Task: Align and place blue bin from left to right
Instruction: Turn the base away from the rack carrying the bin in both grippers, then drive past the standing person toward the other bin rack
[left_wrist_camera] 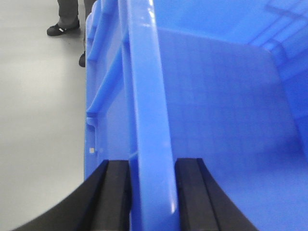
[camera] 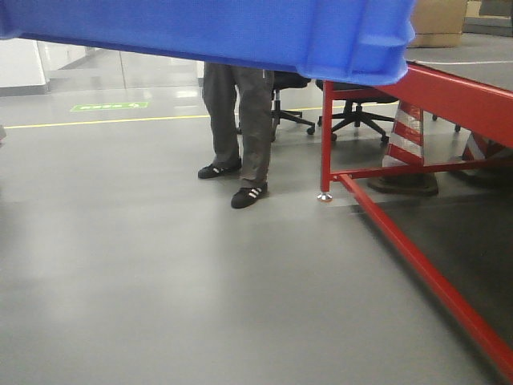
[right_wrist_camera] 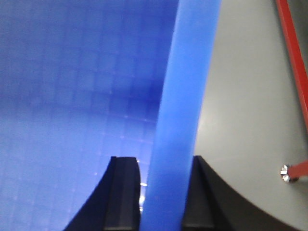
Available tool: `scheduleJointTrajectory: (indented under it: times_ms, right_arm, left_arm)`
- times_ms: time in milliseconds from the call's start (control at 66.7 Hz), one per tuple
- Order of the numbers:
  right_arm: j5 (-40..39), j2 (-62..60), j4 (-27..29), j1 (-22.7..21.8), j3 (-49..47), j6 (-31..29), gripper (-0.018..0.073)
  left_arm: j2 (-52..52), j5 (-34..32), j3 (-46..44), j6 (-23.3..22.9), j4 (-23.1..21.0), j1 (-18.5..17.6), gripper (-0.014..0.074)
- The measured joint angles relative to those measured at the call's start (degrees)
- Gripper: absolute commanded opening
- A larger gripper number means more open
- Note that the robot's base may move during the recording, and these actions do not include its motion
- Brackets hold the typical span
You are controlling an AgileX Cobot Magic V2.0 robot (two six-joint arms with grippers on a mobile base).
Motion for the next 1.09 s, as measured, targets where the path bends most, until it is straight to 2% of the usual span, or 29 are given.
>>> scheduleJointTrajectory:
  times_ms: [1094]
  right_arm:
    - [0.23, -0.1, 0.0, 0.0, 0.0, -0.1, -0.006]
  left_arm:
    - [0.0, 0.23, 0.0, -0.11, 0.0, 0.0, -0.0111]
